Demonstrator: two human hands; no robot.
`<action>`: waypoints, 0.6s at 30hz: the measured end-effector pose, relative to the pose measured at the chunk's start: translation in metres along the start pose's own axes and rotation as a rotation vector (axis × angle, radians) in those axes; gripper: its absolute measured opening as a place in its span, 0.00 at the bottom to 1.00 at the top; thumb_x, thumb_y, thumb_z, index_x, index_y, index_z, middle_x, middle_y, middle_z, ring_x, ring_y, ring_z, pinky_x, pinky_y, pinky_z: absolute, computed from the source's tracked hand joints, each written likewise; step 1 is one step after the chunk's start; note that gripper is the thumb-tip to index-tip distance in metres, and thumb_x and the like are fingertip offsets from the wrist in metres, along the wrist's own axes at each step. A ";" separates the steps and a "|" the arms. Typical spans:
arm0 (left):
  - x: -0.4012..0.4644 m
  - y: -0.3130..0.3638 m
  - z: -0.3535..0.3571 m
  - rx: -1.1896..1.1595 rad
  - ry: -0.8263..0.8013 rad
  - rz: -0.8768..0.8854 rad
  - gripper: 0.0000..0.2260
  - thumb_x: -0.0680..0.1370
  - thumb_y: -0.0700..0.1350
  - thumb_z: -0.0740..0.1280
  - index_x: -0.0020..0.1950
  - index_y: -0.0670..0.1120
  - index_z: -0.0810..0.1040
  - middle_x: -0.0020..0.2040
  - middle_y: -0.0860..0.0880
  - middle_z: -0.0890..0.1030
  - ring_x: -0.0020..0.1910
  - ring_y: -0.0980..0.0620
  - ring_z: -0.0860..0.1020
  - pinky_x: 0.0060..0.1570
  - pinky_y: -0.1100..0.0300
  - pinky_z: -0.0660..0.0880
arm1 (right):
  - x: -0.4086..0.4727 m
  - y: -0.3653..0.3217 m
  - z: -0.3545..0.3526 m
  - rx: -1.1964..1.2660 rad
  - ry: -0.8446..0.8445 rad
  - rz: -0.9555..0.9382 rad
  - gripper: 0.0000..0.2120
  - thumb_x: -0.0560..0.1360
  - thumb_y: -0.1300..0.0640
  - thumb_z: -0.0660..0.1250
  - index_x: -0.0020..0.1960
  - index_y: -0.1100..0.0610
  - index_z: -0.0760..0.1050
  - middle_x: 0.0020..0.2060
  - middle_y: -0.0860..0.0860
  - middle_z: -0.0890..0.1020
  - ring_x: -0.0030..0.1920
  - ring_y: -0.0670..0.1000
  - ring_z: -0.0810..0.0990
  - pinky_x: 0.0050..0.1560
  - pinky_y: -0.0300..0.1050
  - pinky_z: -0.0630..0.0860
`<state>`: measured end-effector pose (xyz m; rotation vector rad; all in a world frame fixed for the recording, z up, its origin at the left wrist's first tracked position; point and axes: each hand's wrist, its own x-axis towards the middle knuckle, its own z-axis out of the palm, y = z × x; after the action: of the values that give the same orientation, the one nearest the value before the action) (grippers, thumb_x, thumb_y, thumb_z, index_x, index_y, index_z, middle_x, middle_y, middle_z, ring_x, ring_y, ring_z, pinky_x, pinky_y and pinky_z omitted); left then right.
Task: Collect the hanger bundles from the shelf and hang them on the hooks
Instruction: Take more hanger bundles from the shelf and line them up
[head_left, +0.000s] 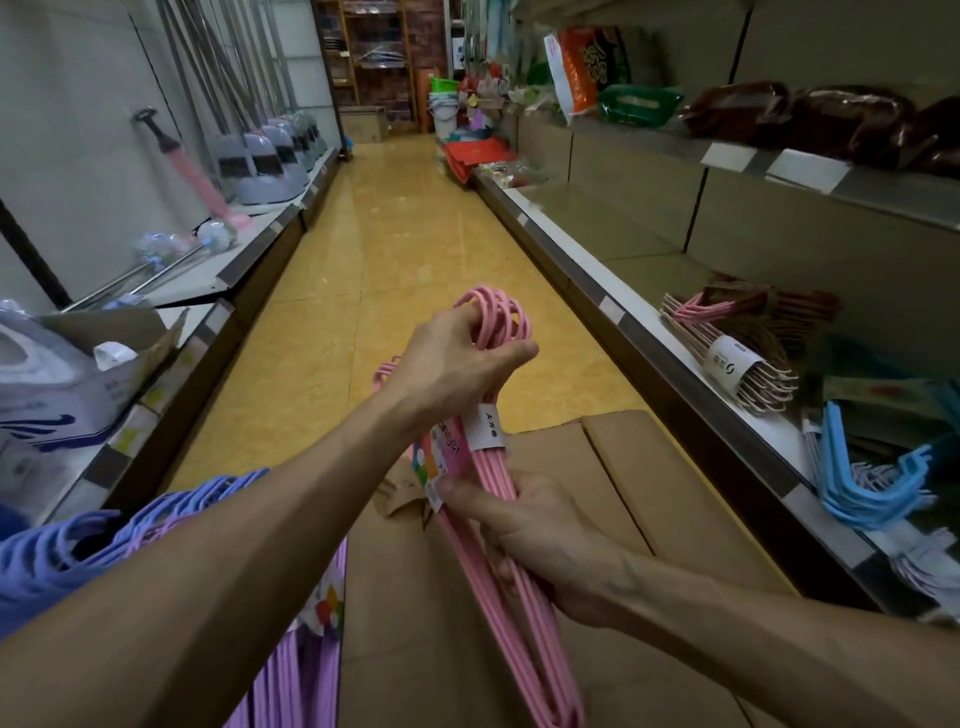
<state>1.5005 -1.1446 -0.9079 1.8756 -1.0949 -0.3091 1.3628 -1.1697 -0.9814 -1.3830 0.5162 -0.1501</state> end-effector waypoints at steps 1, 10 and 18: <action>0.000 -0.005 -0.004 -0.027 0.004 -0.030 0.10 0.75 0.52 0.73 0.53 0.49 0.82 0.45 0.49 0.85 0.45 0.50 0.84 0.47 0.54 0.82 | 0.001 0.000 0.002 0.049 -0.053 0.025 0.11 0.75 0.50 0.72 0.47 0.58 0.77 0.25 0.47 0.77 0.24 0.43 0.76 0.28 0.36 0.74; -0.023 -0.070 -0.054 -0.180 -0.162 -0.273 0.13 0.74 0.50 0.72 0.56 0.46 0.83 0.52 0.47 0.85 0.55 0.50 0.82 0.62 0.52 0.75 | 0.033 0.033 0.011 0.347 -0.439 0.346 0.24 0.73 0.67 0.71 0.67 0.56 0.72 0.49 0.56 0.83 0.48 0.54 0.82 0.52 0.52 0.81; -0.043 -0.125 -0.093 0.424 -0.375 -0.477 0.41 0.65 0.79 0.56 0.48 0.44 0.85 0.46 0.46 0.83 0.43 0.51 0.78 0.42 0.56 0.73 | 0.067 0.097 0.048 -0.133 -0.341 0.316 0.19 0.74 0.63 0.73 0.62 0.51 0.74 0.47 0.49 0.84 0.51 0.52 0.84 0.56 0.57 0.80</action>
<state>1.6018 -1.0322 -0.9667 2.5304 -0.9915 -0.7744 1.4237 -1.1343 -1.0878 -1.4007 0.4563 0.3762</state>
